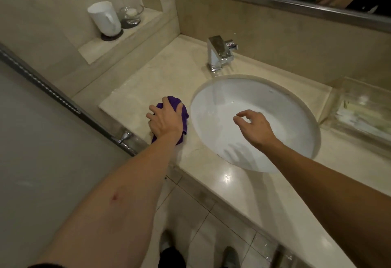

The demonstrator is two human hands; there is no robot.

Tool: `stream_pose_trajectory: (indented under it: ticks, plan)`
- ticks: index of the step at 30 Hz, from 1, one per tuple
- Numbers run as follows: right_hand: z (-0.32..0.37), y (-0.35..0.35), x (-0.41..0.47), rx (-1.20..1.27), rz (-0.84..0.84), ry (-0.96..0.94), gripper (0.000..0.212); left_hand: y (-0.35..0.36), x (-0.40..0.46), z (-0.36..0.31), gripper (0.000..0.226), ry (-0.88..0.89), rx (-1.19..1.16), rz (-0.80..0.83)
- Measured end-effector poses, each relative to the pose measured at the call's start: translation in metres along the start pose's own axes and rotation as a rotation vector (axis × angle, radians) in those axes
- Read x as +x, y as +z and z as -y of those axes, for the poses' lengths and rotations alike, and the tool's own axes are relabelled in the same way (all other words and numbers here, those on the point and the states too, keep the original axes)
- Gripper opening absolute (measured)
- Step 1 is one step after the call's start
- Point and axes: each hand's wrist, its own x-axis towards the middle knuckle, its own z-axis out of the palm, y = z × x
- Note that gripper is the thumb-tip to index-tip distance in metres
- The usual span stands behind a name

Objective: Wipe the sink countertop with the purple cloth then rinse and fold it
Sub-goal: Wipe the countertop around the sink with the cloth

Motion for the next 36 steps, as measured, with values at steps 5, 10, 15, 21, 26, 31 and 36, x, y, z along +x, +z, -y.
stream_pose_trajectory:
  ticks: [5,10,15,21,26,31,36]
  plan:
    - [0.018,0.028,-0.001,0.013,0.065,-0.043,0.039,-0.013,0.018,0.056,0.06,-0.1,0.073,-0.037]
    - [0.018,0.049,-0.003,0.0,0.111,-0.078,0.037,0.011,0.011,0.088,0.059,-0.131,0.128,0.002]
    - [0.009,0.049,-0.001,0.0,0.112,-0.035,0.038,0.024,-0.011,0.072,0.06,-0.129,0.128,0.01]
    - [0.002,0.034,0.003,0.025,0.075,-0.016,0.038,0.041,-0.054,0.022,0.056,-0.131,0.189,0.036]
    - [-0.007,0.017,0.007,0.037,0.052,0.006,0.037,0.054,-0.072,-0.006,0.055,-0.095,0.235,0.043]
    - [-0.017,0.004,0.012,0.028,0.027,0.013,0.036,0.056,-0.081,-0.035,0.054,-0.036,0.259,0.082]
    - [-0.024,0.0,0.017,-0.017,0.005,-0.037,0.035,0.06,-0.082,-0.07,0.051,0.275,0.336,0.201]
